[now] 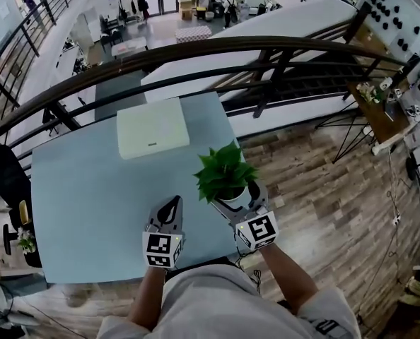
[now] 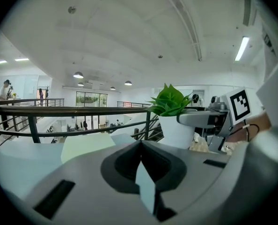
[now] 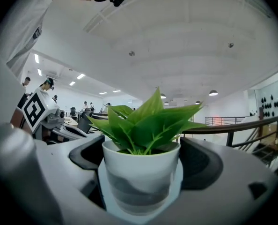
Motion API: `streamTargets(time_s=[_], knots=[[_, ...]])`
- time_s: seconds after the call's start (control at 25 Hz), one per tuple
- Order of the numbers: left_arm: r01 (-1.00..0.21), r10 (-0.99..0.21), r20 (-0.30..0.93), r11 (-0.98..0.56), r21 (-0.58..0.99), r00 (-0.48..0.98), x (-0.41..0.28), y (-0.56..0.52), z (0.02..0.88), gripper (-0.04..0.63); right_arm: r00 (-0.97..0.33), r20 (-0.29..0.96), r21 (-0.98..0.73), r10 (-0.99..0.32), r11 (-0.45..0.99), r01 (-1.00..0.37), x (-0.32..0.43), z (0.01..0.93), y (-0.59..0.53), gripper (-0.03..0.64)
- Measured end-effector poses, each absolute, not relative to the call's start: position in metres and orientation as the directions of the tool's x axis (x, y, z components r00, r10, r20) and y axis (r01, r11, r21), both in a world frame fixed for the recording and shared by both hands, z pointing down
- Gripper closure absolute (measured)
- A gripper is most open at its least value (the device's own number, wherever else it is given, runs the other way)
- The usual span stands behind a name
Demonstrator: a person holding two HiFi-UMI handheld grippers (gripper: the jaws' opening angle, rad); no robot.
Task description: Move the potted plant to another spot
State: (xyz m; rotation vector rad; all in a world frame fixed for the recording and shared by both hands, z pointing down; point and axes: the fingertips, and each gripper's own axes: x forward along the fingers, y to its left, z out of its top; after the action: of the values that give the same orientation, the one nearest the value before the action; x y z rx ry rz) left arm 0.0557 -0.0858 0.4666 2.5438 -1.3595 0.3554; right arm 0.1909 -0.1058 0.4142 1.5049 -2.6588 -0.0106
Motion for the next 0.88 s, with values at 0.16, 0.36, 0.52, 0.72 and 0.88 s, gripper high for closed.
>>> streamTargets(time_s=[0.16,0.36,0.52,0.72,0.88], knots=[[-0.84,-0.778,0.336,-0.537,0.08,0.53,0.072,-0.083,0.468,0.583,-0.522,0.06,0.034,-0.851,0.524,-0.851,0.213,0.415,-0.1,0.115],[-0.844,-0.779,0.349,-0.531,0.074,0.521,0.088,-0.082,0.466,0.583,-0.558,0.036,0.026,-0.829,0.559,-0.829,0.235,0.406,-0.097,0.115],[-0.856,-0.789,0.359,-0.512,0.065,0.499,0.095,-0.081,0.474,0.583,-0.589,0.029,0.021,-0.808,0.589,-0.808,0.243,0.409,-0.097,0.115],[-0.874,-0.801,0.367,-0.479,0.081,0.472,0.09,-0.074,0.479,0.583,-0.628,0.05,-0.003,-0.776,0.629,-0.777,0.241,0.418,-0.089,0.115],[-0.879,-0.804,0.374,-0.47,0.079,0.463,0.077,-0.063,0.485,0.583,-0.651,0.048,-0.012,-0.757,0.651,-0.759,0.231,0.424,-0.083,0.115]])
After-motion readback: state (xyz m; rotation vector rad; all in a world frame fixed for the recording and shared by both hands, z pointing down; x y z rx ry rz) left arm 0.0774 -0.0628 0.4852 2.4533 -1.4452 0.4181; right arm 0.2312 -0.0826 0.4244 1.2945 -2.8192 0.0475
